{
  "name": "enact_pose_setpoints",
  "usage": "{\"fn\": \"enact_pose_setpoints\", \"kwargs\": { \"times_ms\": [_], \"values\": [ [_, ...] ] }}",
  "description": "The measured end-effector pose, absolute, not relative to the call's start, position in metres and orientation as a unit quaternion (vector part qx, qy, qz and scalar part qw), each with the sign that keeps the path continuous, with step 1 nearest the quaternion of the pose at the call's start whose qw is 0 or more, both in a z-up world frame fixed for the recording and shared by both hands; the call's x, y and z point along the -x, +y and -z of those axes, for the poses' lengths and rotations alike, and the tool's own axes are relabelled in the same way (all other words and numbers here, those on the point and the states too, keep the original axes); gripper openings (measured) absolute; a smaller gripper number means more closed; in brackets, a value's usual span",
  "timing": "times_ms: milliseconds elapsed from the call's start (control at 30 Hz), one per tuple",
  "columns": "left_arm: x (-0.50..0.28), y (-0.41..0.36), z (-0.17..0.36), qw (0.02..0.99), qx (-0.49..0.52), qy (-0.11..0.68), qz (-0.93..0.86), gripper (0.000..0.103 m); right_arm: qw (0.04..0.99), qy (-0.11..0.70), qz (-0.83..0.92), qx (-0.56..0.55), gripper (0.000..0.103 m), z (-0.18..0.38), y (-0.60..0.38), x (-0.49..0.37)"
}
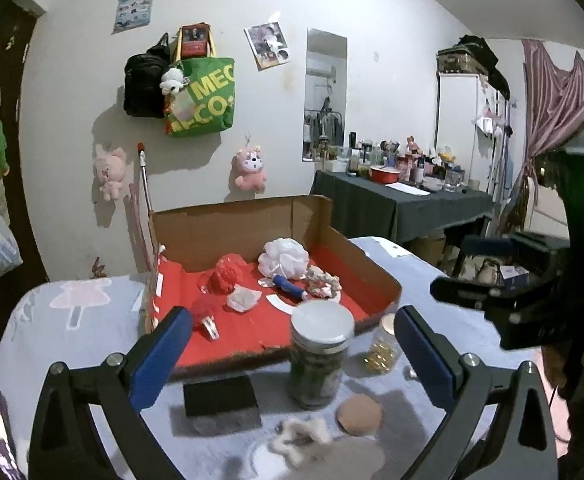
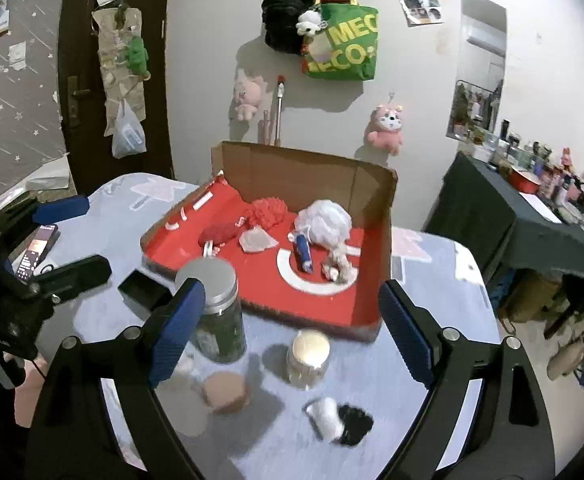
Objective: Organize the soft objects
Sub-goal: 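Withdraw both tools back toward the remaining table items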
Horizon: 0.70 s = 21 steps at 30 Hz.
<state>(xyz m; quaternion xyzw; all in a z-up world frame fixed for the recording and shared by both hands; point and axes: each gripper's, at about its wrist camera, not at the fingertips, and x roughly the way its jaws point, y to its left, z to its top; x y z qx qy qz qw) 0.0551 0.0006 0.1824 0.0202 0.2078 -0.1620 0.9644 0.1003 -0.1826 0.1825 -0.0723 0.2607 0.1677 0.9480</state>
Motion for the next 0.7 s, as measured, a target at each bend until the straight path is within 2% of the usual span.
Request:
{"fn": "enact_pose_setpoints", "kwargs": {
  "times_ms": [233, 500, 700],
  "values": [
    [-0.038, -0.005, -0.148, 0.964, -0.009, 0.222, 0.147, 0.103, 0.953, 0.263, -0.143, 0.052, 0.089, -0.14, -0.193, -0.078],
    [-0.05, -0.005, -0.085, 0.945, 0.021, 0.294, 0.144, 0.103, 0.949, 0.29, -0.113, 0.042, 0.089, -0.086, -0.205, -0.075],
    [-0.058, -0.006, -0.055, 0.937, 0.018, 0.327, 0.125, 0.103, 0.941, 0.319, -0.109, 0.014, 0.089, -0.065, -0.219, -0.081]
  ]
}}
